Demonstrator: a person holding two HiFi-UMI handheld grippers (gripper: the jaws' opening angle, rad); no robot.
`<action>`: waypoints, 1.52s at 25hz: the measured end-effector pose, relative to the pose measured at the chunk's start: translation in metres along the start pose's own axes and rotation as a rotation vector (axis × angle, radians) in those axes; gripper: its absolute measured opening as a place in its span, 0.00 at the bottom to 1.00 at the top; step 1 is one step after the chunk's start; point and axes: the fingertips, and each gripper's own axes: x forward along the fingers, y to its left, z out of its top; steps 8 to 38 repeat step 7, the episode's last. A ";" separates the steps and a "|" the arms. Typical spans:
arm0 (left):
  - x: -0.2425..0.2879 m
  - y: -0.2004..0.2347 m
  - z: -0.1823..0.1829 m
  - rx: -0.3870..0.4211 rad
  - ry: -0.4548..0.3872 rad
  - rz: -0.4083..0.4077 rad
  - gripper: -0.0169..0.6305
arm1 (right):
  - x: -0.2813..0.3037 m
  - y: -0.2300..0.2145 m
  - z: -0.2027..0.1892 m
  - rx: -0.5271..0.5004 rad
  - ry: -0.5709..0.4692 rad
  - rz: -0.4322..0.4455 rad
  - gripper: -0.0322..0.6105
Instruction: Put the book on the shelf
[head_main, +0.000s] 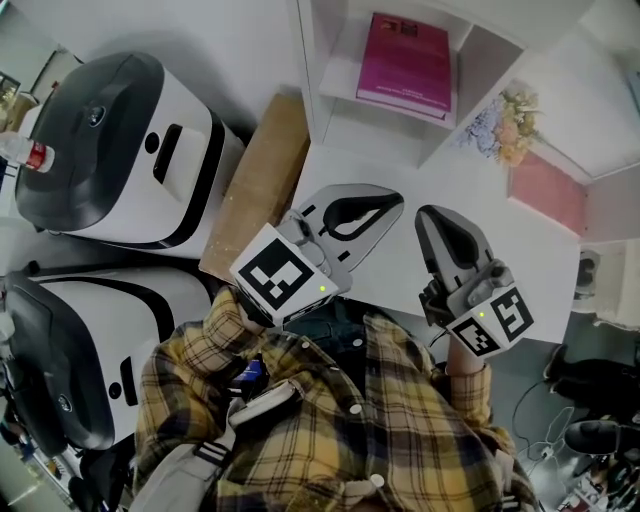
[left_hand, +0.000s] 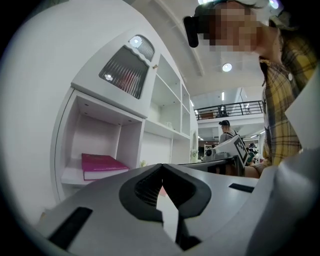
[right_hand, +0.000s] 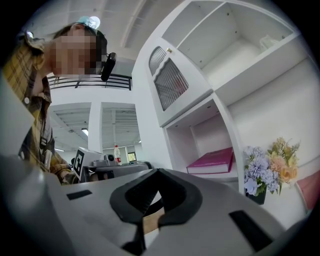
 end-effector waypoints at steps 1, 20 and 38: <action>0.000 -0.002 -0.001 -0.001 0.009 -0.006 0.06 | 0.000 0.001 0.000 -0.003 0.002 0.000 0.08; 0.006 -0.009 -0.003 0.022 0.027 -0.053 0.06 | 0.001 0.002 0.001 -0.032 0.001 0.003 0.08; 0.006 -0.009 -0.003 0.022 0.027 -0.053 0.06 | 0.001 0.002 0.001 -0.032 0.001 0.003 0.08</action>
